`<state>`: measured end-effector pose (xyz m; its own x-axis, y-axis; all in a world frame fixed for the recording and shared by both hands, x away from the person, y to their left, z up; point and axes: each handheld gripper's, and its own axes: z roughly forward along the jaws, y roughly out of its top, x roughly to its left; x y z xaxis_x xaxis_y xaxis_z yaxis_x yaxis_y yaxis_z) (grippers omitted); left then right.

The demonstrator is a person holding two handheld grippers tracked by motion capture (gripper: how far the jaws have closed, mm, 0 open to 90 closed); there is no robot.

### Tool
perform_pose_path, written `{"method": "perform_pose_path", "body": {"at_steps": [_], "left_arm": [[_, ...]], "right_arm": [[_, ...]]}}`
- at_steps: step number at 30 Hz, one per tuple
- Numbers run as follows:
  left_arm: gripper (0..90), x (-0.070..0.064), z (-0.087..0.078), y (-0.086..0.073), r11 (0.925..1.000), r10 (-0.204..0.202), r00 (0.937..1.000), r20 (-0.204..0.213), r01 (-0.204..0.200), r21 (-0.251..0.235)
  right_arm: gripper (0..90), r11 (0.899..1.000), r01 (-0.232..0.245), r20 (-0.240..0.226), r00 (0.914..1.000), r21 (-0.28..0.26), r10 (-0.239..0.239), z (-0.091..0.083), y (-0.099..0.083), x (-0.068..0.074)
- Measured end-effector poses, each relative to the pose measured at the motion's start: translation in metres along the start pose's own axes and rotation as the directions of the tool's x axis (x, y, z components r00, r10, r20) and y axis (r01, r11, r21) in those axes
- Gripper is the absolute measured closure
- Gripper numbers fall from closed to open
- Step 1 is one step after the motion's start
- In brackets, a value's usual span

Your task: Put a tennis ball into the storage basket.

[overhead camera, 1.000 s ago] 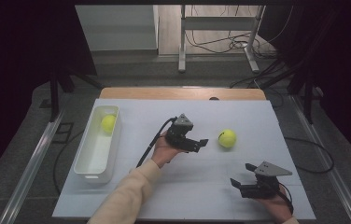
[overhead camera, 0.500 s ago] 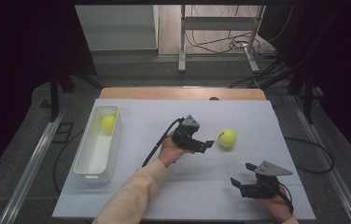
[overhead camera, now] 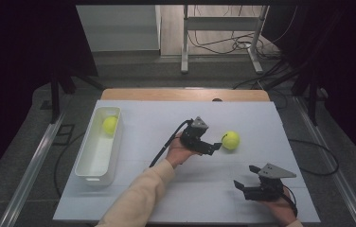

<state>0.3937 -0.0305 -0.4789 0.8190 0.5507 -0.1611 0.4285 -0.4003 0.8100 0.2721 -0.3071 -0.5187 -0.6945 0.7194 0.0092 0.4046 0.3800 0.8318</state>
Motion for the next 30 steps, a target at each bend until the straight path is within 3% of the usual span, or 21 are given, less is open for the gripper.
{"method": "perform_pose_path", "body": {"at_steps": [30], "left_arm": [[12.8,-0.007,0.033,0.012,0.9987,0.017,0.9998,0.010,-0.017,0.048]], "right_arm": [[13.8,1.000,-0.004,0.000,1.0000,0.000,0.004,-0.001,0.000,0.000]]}}
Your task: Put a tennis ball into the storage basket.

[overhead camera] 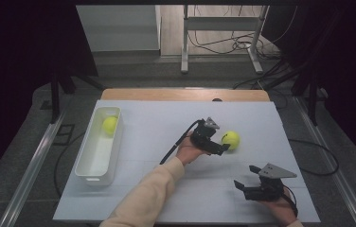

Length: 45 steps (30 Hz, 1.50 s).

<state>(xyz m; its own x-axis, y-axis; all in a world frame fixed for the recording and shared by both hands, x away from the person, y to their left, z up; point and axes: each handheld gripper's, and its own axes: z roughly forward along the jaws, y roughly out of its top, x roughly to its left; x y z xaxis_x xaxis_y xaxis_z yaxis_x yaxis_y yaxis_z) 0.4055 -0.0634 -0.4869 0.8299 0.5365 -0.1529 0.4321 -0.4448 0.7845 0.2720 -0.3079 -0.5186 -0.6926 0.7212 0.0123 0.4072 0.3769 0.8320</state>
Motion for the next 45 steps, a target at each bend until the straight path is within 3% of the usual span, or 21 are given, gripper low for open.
{"method": "perform_pose_path", "body": {"at_steps": [21,45], "left_arm": [[12.8,0.002,0.024,0.004,0.9990,-0.001,0.9997,-0.022,0.002,0.045],[12.5,0.005,0.053,0.013,0.9966,0.012,0.9999,-0.007,-0.011,0.082]], "right_arm": [[13.8,1.000,0.002,-0.001,1.0000,-0.001,-0.002,0.000,0.000,0.000],[13.8,1.000,0.004,-0.001,1.0000,0.000,-0.004,-0.001,-0.001,0.000]]}}
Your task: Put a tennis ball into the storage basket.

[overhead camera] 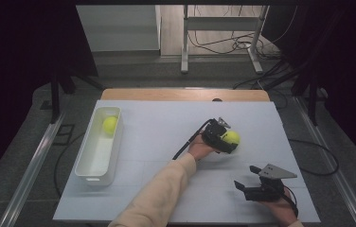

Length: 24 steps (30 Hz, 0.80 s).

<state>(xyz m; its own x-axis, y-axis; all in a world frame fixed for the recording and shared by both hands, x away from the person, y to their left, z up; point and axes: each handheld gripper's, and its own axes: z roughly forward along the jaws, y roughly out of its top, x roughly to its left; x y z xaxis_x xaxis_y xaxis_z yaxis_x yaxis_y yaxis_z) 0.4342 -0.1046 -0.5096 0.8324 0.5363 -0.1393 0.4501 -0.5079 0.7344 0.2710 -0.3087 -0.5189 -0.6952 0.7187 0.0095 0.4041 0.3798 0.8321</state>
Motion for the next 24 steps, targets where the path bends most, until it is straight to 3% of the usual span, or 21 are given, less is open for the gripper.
{"method": "perform_pose_path", "body": {"at_steps": [10,14,19,24], "left_arm": [[12.9,0.0031,0.0096,0.0025,0.9998,-0.021,0.9998,0.002,0.021,0.007],[25.3,0.0050,0.0088,0.0030,0.9976,-0.069,0.9965,0.047,0.069,0.002],[26.6,0.0018,0.0060,0.0044,0.9994,-0.028,0.9995,0.018,0.027,0.021],[26.8,0.0032,0.0011,0.0050,0.9994,-0.028,0.9995,0.012,0.028,0.019]], "right_arm": [[13.8,1.000,0.002,0.003,1.0000,0.005,-0.002,-0.0002,-0.0003,-0.0003],[13.8,1.000,0.001,0.004,1.0000,0.004,-0.001,-0.0003,-0.0004,-0.0004],[13.8,1.000,0.002,0.005,1.0000,0.003,-0.002,-0.0008,-0.0005,-0.0005],[13.8,1.000,0.001,0.009,1.0000,0.002,-0.002,-0.0008,-0.0005,-0.0006]]}}
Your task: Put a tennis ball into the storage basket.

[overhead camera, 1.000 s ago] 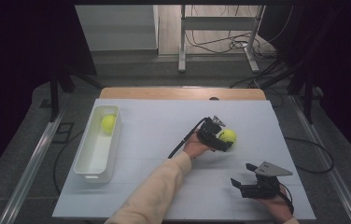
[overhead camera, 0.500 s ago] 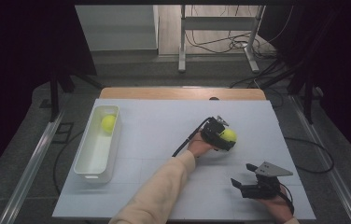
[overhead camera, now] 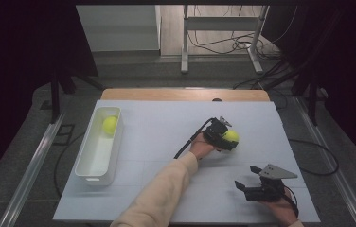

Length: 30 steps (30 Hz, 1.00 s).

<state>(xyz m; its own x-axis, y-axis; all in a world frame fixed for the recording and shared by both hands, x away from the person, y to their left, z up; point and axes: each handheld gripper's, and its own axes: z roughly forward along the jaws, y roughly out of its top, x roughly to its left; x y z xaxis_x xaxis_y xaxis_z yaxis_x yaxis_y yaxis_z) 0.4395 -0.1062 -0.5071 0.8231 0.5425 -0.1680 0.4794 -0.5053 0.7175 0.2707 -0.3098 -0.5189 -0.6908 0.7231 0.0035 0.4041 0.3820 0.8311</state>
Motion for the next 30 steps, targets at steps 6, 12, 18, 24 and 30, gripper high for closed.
{"method": "perform_pose_path", "body": {"at_steps": [6,12,18,24,30], "left_arm": [[26.8,-0.003,-0.011,0.002,0.9996,0.008,1.0000,0.005,-0.008,-0.028],[26.8,-0.006,-0.016,0.003,0.9991,0.013,0.9997,0.018,-0.012,-0.041],[26.7,-0.007,-0.022,0.001,0.9990,0.016,0.9996,0.023,-0.015,-0.043],[26.7,-0.007,-0.027,-0.001,0.9989,0.016,0.9997,0.020,-0.015,-0.045],[26.7,-0.006,-0.035,-0.007,0.9987,0.010,0.9999,0.013,-0.009,-0.050]], "right_arm": [[13.9,1.000,0.000,0.002,1.0000,-0.001,0.000,0.000,0.000,0.000],[13.9,1.000,0.000,0.004,1.0000,0.001,0.000,0.000,0.000,0.000],[13.9,1.000,0.001,0.007,1.0000,0.002,-0.001,0.000,0.000,0.000],[13.9,1.000,0.000,0.006,1.0000,0.001,0.000,0.000,0.000,0.000],[13.9,1.000,0.000,0.004,1.0000,0.001,0.000,0.000,0.000,0.000]]}}
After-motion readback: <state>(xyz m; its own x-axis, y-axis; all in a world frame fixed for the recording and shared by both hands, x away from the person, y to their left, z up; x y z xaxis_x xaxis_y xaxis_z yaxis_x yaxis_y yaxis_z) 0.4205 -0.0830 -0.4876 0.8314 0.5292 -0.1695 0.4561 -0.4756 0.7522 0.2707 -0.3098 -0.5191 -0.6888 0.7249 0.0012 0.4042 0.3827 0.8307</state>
